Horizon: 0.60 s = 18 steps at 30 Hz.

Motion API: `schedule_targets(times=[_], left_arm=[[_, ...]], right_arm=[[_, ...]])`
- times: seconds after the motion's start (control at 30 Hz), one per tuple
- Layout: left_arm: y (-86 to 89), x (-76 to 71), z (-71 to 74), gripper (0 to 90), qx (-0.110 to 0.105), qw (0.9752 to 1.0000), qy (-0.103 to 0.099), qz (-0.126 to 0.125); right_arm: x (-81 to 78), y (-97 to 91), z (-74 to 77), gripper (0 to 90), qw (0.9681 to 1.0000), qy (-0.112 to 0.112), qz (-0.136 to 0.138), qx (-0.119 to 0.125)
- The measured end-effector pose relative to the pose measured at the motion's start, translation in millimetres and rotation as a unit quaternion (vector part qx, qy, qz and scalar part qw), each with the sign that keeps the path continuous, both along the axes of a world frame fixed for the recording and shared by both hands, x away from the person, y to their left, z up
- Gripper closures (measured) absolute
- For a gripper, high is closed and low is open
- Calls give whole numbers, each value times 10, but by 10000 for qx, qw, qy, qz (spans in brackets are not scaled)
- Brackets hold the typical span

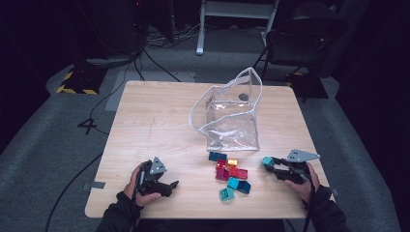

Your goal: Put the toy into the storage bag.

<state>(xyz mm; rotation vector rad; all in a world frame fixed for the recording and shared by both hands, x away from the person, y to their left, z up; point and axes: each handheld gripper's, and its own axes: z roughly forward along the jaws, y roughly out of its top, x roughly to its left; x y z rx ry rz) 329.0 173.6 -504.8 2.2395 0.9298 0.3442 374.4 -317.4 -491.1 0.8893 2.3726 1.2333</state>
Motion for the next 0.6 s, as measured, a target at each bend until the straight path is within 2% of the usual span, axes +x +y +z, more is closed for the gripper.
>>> schedule_targets(times=[0.03, 0.2, 0.6], left_arm=[[0, 0, 0, 116, 1, 10000, 1, -1], [-5, 16, -3, 108, -12, 10000, 9, -8], [-5, 14, -3, 108, -12, 10000, 7, -2]], right_arm=[[6, -11, 46, 596, 9999, -44, -62, 98], [-1, -23, 171, 596, 9995, -205, -105, 226], [30, 40, 566, 596, 9973, -663, -150, 280]])
